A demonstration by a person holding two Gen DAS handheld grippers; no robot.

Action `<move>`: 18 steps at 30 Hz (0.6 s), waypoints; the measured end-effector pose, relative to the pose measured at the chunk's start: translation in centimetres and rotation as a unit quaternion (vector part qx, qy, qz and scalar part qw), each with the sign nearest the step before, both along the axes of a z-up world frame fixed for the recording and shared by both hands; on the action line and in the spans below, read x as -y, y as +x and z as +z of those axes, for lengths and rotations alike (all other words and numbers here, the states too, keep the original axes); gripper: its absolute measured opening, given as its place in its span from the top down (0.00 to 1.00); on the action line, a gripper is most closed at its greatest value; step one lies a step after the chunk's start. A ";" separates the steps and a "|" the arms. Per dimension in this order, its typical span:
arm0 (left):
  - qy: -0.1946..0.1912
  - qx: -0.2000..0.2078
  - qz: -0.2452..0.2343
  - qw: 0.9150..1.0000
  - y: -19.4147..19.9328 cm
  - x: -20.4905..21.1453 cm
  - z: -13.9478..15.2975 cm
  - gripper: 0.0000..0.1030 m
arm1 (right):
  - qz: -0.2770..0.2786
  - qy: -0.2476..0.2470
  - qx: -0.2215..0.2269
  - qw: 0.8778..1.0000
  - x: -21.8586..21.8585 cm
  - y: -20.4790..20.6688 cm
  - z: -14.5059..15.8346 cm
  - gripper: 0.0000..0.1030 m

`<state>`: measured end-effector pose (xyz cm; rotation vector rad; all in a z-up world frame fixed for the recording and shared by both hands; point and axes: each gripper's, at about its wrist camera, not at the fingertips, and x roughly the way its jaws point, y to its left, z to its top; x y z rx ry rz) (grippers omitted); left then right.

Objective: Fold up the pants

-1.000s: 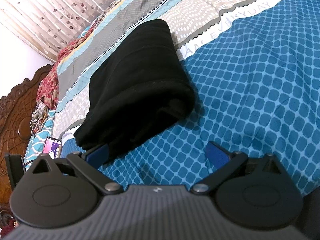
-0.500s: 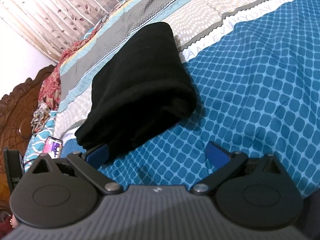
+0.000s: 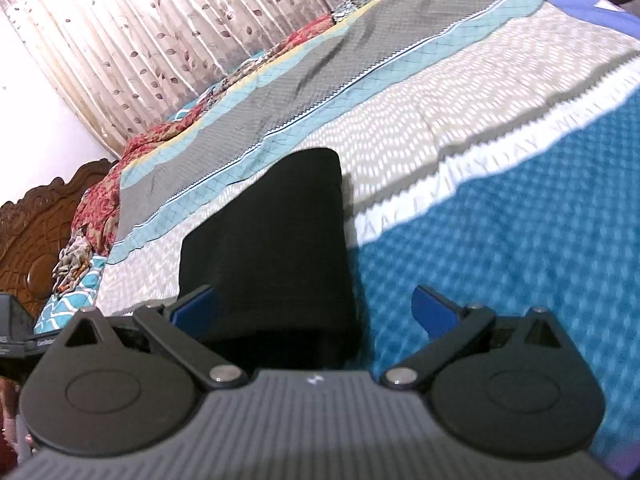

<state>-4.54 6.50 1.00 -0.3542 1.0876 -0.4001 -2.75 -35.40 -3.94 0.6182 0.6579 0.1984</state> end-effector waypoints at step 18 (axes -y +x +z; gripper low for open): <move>-0.163 -0.020 -0.028 0.986 5.3 2.1 -1.3 0.35 | 0.165 0.085 -0.018 0.982 -4.0 10.4 -1.2 0.53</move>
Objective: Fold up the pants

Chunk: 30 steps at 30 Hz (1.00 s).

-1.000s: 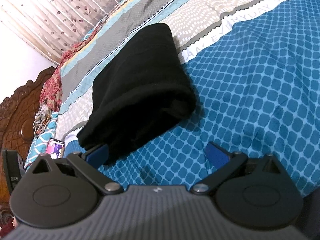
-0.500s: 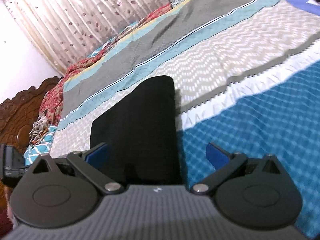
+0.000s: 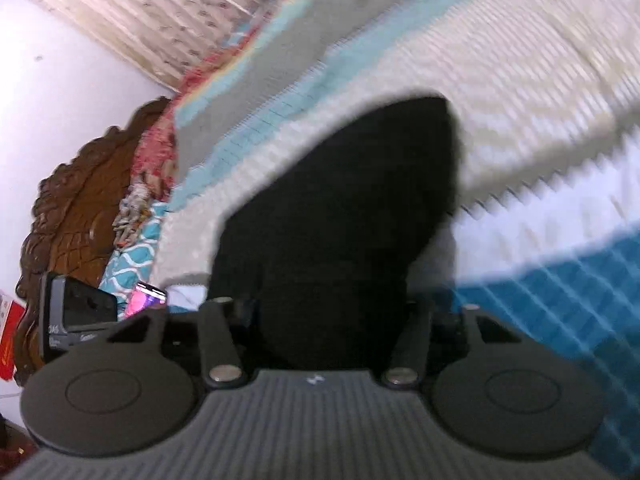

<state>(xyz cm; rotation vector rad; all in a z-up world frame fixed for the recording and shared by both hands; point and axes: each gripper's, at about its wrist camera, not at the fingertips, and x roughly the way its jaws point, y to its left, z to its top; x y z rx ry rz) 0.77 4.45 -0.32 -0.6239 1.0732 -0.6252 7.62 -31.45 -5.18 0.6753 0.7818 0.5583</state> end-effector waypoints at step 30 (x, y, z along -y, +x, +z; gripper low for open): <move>0.262 0.094 0.127 0.952 9.9 0.5 1.3 0.16 | -0.109 -0.096 -0.010 0.989 -3.9 10.5 -1.4 0.28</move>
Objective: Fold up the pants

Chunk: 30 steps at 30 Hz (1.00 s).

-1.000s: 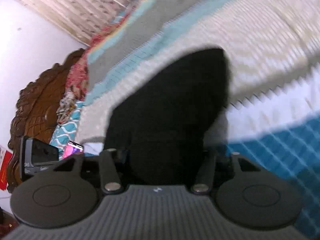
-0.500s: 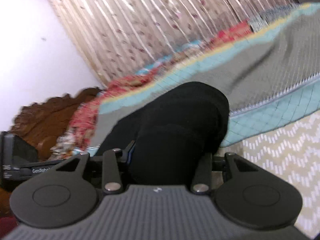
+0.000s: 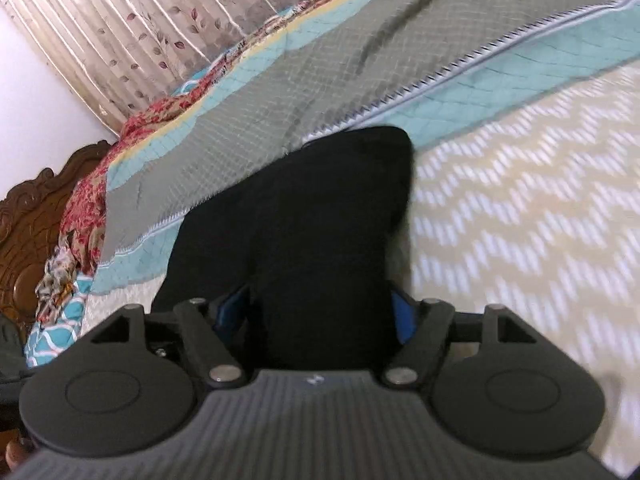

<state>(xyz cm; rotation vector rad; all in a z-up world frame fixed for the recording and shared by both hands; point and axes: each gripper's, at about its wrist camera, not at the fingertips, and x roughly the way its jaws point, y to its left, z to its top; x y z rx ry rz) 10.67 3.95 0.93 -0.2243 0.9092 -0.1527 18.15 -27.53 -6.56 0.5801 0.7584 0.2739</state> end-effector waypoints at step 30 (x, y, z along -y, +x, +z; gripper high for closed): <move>0.157 -0.092 -0.013 0.983 -25.5 4.9 -1.7 0.00 | -0.011 -0.127 -0.058 0.990 -3.0 -24.9 -0.5 0.07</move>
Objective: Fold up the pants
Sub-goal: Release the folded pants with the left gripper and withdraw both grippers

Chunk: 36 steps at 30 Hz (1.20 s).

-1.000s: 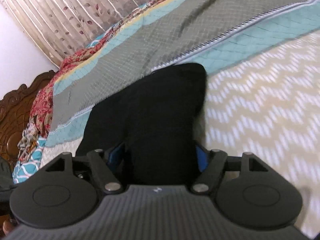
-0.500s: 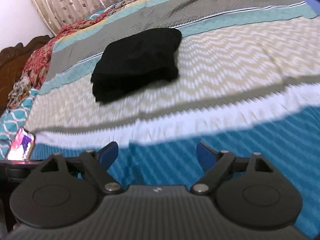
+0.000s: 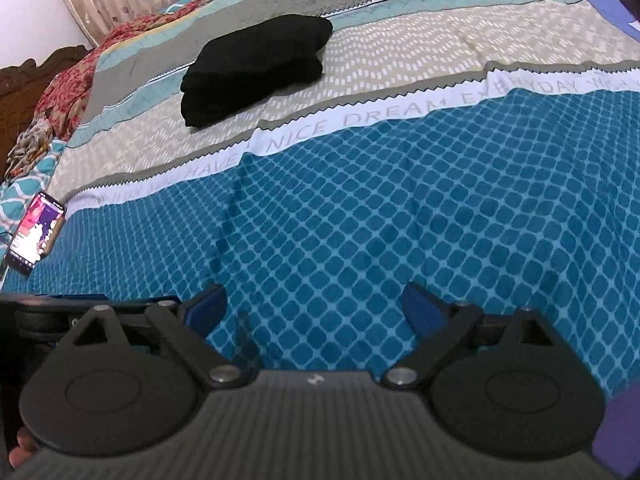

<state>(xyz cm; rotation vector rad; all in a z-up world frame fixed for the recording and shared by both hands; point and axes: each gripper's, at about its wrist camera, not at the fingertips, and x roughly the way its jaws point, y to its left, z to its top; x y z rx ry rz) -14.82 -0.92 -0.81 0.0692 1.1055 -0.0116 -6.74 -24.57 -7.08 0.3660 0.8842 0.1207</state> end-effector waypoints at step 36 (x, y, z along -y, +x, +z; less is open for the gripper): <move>-0.009 -0.020 -0.008 1.000 -0.2 -0.4 -0.3 0.00 | 0.001 0.038 -0.009 0.999 0.0 -0.8 0.0 0.00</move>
